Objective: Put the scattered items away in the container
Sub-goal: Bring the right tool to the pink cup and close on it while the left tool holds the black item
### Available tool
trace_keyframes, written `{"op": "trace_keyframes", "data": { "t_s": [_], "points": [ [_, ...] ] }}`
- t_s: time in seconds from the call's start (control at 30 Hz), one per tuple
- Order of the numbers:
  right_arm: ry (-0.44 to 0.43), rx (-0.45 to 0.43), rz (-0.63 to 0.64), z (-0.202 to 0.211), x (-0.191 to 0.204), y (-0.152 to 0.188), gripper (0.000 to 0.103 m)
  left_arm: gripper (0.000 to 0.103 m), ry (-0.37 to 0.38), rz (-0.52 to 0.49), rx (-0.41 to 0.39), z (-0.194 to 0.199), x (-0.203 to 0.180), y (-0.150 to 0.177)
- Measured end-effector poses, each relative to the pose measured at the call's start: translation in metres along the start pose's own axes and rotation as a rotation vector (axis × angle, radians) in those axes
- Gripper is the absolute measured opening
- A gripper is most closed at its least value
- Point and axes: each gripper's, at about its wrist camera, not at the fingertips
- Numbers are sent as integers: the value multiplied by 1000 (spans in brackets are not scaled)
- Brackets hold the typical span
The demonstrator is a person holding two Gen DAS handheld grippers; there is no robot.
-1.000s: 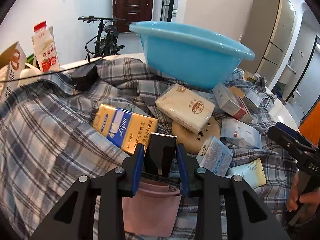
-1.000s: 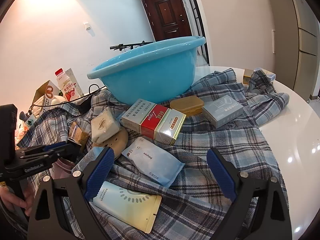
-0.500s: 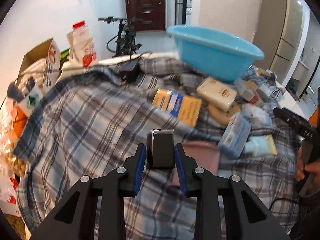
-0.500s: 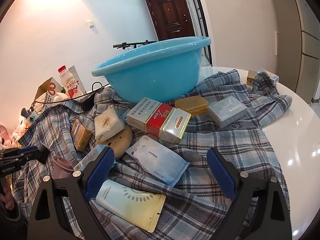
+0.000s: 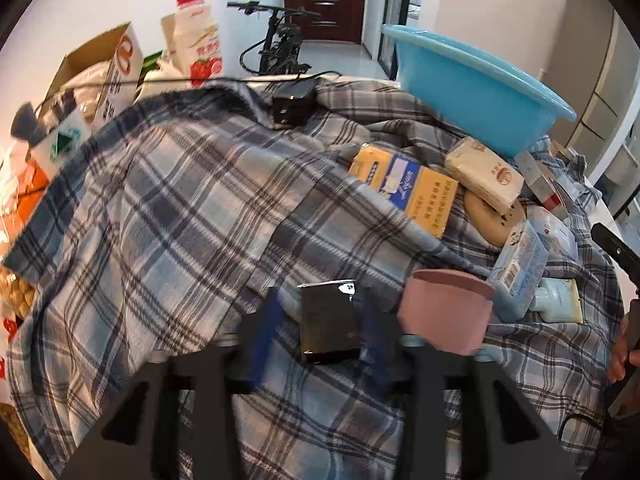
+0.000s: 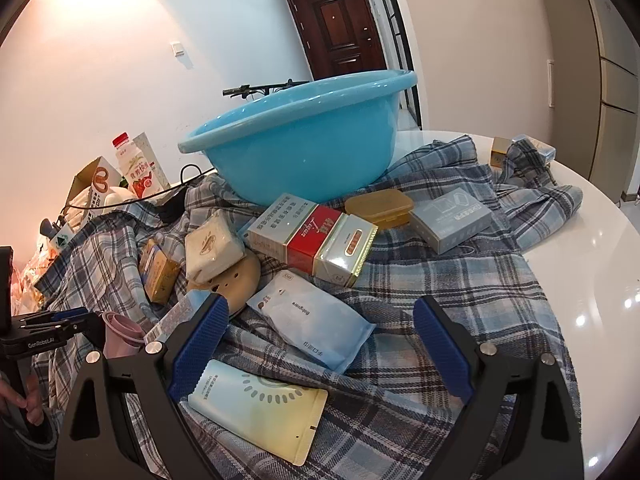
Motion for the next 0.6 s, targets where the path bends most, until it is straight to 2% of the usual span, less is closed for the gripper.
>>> {"op": "trace_keyframes", "data": {
  "t_s": [0.2,0.3,0.4,0.53,0.57,0.6],
  "points": [
    [6,6,24,-2,5,2,93,63,23,-22,20,-5,-8,5],
    [8,3,20,-1,3,1,93,62,-8,-59,7,-8,-17,6],
    [8,-3,13,1,1,1,93,62,-2,-18,46,-18,-8,5],
    [7,-4,17,1,2,1,93,62,-10,-27,36,-18,-8,6],
    [8,-3,20,1,3,1,93,59,-14,-30,32,-18,-9,6],
    [9,-3,25,1,4,1,93,38,-28,-35,25,-18,-10,6]
  ]
}}
Point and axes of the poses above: each gripper's, at about its wrist camera, not at the fingertips, and z roughly against the way its jaws point, x to its left, y to its underside, and after that the axes turned 2 degrees about -z, right-handed
